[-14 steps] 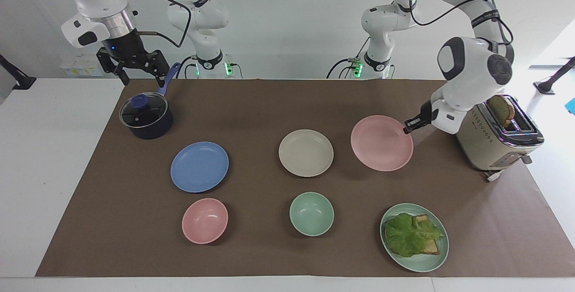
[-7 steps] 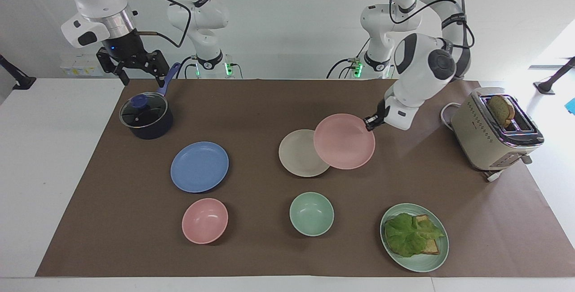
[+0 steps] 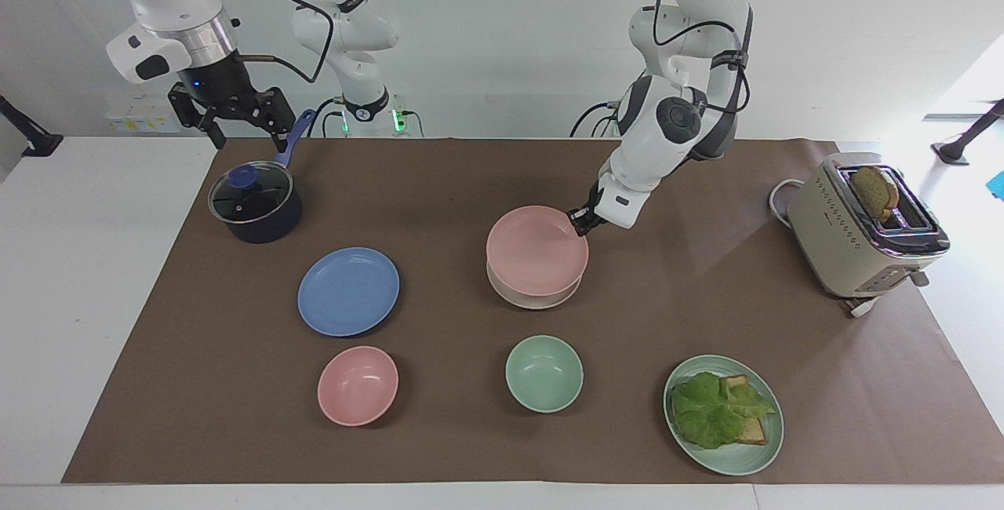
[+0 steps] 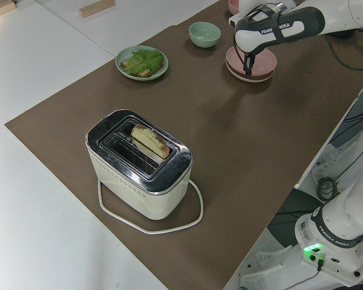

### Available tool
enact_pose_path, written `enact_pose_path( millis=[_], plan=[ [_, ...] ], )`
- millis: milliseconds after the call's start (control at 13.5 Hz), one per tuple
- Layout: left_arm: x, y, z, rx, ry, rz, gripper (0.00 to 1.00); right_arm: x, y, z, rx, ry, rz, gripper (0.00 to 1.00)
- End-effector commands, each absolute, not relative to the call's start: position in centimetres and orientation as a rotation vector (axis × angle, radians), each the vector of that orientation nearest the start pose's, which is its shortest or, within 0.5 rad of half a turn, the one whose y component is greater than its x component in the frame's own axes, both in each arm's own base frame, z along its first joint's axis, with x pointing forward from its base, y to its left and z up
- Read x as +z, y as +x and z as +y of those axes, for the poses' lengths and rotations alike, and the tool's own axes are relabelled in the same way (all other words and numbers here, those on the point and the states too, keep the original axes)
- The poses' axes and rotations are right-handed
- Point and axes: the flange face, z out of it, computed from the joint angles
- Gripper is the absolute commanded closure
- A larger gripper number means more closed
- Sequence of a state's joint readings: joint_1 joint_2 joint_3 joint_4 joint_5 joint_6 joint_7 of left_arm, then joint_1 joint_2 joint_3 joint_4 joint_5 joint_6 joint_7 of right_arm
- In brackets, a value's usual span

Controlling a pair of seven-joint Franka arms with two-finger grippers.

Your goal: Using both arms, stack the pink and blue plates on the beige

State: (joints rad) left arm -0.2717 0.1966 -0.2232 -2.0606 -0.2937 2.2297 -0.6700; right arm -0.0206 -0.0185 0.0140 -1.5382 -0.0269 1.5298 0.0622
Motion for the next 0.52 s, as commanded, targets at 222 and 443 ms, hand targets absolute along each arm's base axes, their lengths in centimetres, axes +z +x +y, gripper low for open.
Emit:
enact_pose_path(
  millis=[222,443],
  plan=[
    [34.4,50.5,-27.9,0.276,-3.298,-0.628,0.0,64.7,53.7,-1.1,0.0,-3.172,0.078,0.0],
    [36.6,51.1,-26.8,0.28,-3.289,-0.61,0.0,64.9,54.1,-1.0,-0.049,-3.168,0.072,0.0]
  ],
)
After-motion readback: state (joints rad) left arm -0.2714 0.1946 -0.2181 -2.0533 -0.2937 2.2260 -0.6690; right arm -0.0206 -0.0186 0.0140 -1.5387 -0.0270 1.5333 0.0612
